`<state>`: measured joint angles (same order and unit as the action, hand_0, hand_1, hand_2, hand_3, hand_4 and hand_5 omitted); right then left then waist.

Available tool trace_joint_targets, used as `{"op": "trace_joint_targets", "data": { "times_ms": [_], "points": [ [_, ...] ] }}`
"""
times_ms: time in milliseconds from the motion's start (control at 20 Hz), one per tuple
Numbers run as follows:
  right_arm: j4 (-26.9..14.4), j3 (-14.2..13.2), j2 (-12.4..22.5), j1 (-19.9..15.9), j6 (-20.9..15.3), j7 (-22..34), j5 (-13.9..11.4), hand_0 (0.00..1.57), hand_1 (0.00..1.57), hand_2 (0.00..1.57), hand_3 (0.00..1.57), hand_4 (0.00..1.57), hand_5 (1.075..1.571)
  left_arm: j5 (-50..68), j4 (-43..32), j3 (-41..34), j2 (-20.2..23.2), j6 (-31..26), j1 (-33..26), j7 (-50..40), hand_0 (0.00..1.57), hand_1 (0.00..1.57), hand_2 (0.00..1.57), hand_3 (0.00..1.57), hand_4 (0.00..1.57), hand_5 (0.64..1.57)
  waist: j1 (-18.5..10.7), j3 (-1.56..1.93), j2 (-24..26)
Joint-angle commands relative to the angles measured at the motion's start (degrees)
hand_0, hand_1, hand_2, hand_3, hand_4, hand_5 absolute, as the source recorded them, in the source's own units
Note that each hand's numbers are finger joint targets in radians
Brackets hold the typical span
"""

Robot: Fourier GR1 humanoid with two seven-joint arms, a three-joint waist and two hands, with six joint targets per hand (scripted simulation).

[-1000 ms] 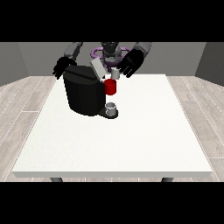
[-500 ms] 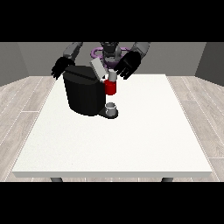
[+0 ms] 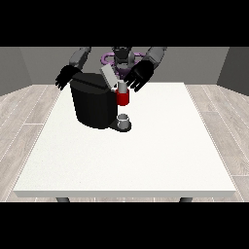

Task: Insert the coffee pod into the coffee machine and close the lid

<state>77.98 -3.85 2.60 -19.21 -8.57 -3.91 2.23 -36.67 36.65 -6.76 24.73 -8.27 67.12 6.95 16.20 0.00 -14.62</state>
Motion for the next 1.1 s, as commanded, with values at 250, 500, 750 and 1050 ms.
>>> {"op": "trace_joint_targets", "data": {
  "times_ms": [250,500,750,1050],
  "points": [
    [-1.9,-0.5,-0.3,1.4,0.3,-2.8,0.3,0.0,0.0,0.0,0.0,0.45,1.571,-1.4,-0.7,0.7,-1.6,0.5,0.3,-2.2,1.16,1.16,1.24,1.18,0.49,1.571,-0.1,0.02,-0.2],
    [0.8,1.5,-1.0,2.7,0.0,-1.3,-0.6,0.0,0.0,0.0,0.0,0.44,1.571,-0.9,-2.1,-0.7,0.7,-0.3,0.2,-0.2,1.24,1.24,1.28,1.2,0.49,1.571,1.1,0.0,-1.0],
    [1.1,0.1,0.4,1.0,-0.2,1.6,0.0,0.0,0.0,0.0,0.0,0.42,1.571,-1.4,-2.2,0.0,-1.6,0.1,-1.1,-0.5,1.22,1.22,1.25,1.15,0.47,1.571,0.3,0.0,0.0],
    [0.5,0.2,-0.6,-0.3,-1.3,-2.1,-0.7,0.0,0.0,0.0,0.0,0.4,1.571,-2.3,-1.5,0.2,0.1,-0.2,1.0,0.7,1.15,1.15,1.18,1.02,0.45,1.571,-0.2,0.01,-2.9]
  ]
}}
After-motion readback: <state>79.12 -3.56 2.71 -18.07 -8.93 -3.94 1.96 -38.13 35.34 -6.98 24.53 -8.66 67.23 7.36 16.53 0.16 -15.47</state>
